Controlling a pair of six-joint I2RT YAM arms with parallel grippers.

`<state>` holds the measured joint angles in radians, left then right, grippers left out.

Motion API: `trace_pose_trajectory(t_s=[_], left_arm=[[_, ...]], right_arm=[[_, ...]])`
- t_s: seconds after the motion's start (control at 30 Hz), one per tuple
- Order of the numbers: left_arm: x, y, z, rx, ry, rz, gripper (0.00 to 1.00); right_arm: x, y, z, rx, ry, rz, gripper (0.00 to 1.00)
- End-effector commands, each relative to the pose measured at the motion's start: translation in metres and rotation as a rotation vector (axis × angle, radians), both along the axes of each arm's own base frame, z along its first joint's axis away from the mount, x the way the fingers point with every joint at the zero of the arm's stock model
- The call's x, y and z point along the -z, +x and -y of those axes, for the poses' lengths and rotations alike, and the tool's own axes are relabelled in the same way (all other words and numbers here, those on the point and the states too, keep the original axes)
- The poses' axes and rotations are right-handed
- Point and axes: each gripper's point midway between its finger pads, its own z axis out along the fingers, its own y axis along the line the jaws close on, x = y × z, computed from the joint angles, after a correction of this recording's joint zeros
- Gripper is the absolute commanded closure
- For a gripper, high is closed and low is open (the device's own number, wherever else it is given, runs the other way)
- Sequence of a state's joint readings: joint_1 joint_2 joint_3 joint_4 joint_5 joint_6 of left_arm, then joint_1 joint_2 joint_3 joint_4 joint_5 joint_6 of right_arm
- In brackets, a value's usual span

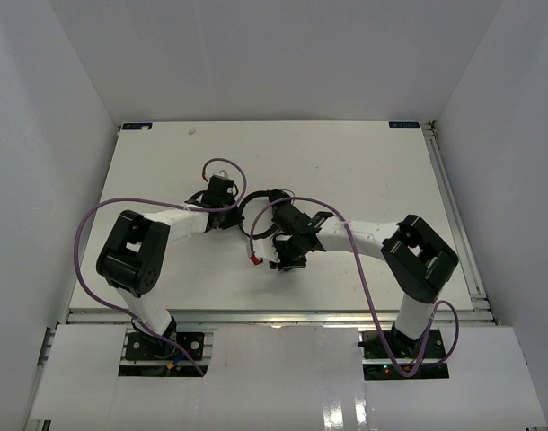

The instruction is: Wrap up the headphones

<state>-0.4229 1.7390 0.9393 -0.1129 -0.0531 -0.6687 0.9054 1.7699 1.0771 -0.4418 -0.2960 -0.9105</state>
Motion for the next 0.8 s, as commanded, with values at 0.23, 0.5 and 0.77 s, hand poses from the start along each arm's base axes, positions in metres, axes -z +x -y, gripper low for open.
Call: trace_pose_trajectory(t_s=[0.23,0.5,0.77], left_arm=[[-0.023,-0.006,0.006,0.03,-0.049,0.042,1.0],[-0.021,-0.011,0.006,0.053,-0.042,0.034,1.0],[-0.017,-0.019,0.011,0.121,-0.046,0.022,1.0]], right_arm=[[-0.029,-0.015,0.001,-0.003,0.063,-0.03,0.92],[-0.129,0.029,-0.033,0.021,0.294,0.113,0.92],[-0.158,0.114,-0.043,0.172,0.334,0.257,0.92]])
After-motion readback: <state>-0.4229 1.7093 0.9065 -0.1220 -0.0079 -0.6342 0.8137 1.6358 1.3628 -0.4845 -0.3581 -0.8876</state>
